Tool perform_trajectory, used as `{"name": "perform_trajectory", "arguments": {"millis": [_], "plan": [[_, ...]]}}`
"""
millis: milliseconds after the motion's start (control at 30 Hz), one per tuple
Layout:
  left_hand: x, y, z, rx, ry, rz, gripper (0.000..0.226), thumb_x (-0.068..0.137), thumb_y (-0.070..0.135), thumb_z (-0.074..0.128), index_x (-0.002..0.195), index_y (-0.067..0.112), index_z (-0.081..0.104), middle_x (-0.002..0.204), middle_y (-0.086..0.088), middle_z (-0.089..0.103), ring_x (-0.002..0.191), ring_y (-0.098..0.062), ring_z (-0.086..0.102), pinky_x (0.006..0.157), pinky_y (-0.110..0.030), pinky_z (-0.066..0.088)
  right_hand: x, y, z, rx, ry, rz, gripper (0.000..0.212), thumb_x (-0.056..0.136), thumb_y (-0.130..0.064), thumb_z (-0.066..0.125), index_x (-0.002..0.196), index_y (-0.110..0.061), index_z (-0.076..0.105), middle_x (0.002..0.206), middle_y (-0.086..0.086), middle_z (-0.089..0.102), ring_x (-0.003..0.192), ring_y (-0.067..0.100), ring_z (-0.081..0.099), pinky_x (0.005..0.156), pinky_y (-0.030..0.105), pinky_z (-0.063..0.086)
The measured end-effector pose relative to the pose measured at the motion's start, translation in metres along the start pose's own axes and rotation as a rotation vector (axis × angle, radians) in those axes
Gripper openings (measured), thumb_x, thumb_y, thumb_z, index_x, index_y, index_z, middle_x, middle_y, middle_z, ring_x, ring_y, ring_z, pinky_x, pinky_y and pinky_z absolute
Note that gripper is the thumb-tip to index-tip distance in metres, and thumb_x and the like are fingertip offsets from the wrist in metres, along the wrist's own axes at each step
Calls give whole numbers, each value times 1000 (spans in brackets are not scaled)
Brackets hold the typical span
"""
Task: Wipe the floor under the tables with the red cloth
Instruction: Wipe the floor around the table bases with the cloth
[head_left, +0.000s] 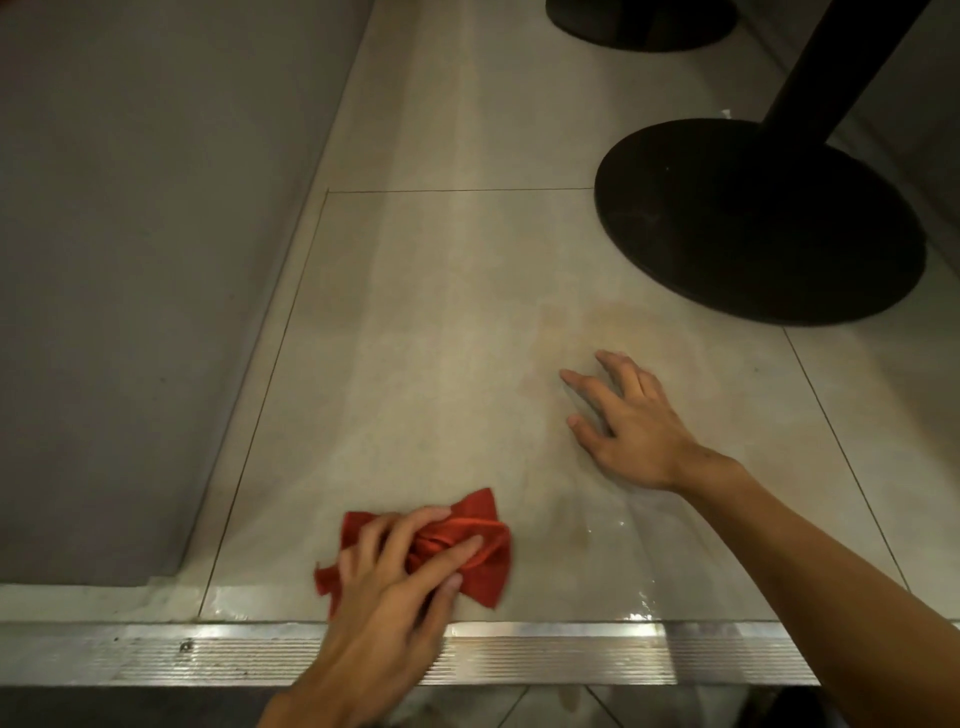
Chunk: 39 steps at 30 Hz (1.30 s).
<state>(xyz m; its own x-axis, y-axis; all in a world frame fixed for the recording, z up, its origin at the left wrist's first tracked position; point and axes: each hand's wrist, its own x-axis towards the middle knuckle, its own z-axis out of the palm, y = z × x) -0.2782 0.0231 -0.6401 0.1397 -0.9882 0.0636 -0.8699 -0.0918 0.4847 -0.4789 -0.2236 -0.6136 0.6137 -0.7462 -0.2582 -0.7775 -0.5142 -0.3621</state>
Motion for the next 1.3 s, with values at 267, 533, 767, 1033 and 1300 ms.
{"name": "perform_trajectory", "arguments": {"millis": [267,533,767,1033,1300], "plan": [[47,51,28,-8,-203,261,37,98,40,42,134,47,47,148,14,31,130,-21,29,100,-42,32,3,5,3,-5,-7,5,56,97,-54,38,149,-46,20,160,-1,0,147,20,-6,121,40,2],[12,0,-13,-133,-356,333,32,95,43,53,124,54,55,142,30,32,135,-10,28,109,-40,23,3,5,3,-9,4,-10,56,97,-56,37,149,-45,20,160,-1,1,147,22,-4,119,38,2],[11,-45,-44,-149,-306,234,36,84,37,61,113,57,62,139,27,42,135,-11,30,111,-35,18,2,4,1,2,-14,-12,56,97,-54,37,150,-43,20,161,0,0,148,23,-6,121,41,3],[24,6,-9,-78,-272,395,36,88,34,60,121,48,61,140,20,43,128,-15,37,103,-46,28,3,4,3,-8,-17,3,57,97,-56,36,149,-45,17,161,-3,-3,148,23,-8,121,43,3],[74,25,15,-32,-283,488,34,95,39,51,128,46,56,142,14,41,128,-17,36,104,-45,30,5,9,3,-14,-25,-1,55,98,-55,35,149,-47,18,161,-4,-2,148,22,-8,121,40,3]]}}
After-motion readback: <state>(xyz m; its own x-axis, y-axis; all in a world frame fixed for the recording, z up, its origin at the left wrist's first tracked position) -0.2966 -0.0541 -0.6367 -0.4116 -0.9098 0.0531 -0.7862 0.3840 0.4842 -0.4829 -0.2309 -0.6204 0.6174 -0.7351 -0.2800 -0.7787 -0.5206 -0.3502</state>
